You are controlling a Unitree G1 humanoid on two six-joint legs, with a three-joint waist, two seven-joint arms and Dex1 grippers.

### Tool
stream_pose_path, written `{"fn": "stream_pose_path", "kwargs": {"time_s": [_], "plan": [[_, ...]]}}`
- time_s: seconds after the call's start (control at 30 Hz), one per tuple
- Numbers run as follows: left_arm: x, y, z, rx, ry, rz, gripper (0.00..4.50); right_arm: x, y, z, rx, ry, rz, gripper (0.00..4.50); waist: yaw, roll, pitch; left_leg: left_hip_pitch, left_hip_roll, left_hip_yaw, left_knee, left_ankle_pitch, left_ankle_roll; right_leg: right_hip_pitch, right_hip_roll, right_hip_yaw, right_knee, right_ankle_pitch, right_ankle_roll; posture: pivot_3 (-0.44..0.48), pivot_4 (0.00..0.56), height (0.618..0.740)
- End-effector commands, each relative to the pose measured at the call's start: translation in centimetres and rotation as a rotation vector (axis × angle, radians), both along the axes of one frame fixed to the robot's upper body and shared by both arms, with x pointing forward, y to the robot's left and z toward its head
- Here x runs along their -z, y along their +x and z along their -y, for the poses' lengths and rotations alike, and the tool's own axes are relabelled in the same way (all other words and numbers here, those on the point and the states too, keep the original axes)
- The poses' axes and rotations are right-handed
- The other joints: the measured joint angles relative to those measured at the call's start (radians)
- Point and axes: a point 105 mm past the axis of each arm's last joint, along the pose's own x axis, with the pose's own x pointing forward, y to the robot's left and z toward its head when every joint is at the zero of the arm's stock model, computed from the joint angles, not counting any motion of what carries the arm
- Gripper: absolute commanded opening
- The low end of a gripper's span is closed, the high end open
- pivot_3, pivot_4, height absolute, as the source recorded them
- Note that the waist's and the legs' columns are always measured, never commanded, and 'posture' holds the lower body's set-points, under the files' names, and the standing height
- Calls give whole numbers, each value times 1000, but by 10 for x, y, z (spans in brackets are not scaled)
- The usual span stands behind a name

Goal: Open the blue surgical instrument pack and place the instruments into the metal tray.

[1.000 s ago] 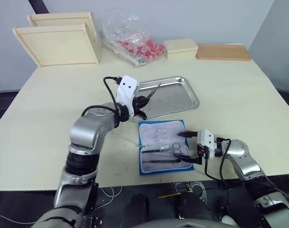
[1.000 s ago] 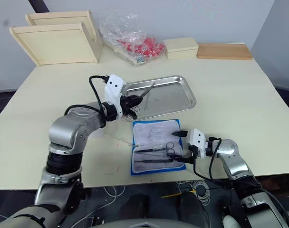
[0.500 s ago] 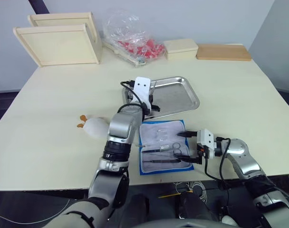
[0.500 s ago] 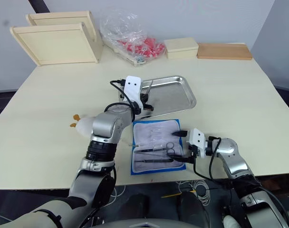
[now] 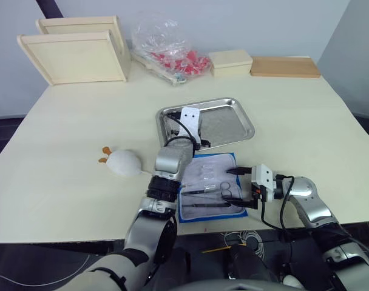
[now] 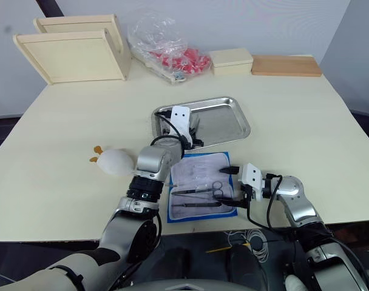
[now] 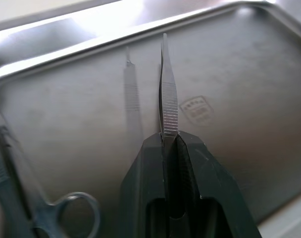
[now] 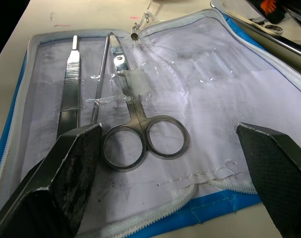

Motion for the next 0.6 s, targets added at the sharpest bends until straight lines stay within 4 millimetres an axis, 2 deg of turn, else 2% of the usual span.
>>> {"fn": "stream_pose_path", "kwargs": {"time_s": [0.03, 0.23, 0.6], "plan": [[-11, 5, -3, -35, 8, 30, 30, 48, -18, 12, 26, -135, -156, 4500, 0, 0, 0, 0, 0, 0, 0, 0, 0, 0, 0, 0, 0, 0, 0, 0, 150, 740], [-4, 7, -13, -70, 35, -1, 30, 49, -18, 14, 31, -138, -157, 4500, 0, 0, 0, 0, 0, 0, 0, 0, 0, 0, 0, 0, 0, 0, 0, 0, 150, 740], [-1, 5, -9, -53, -13, -12, 30, 49, -17, 15, 32, -138, -158, 4500, 0, 0, 0, 0, 0, 0, 0, 0, 0, 0, 0, 0, 0, 0, 0, 0, 150, 740]]}}
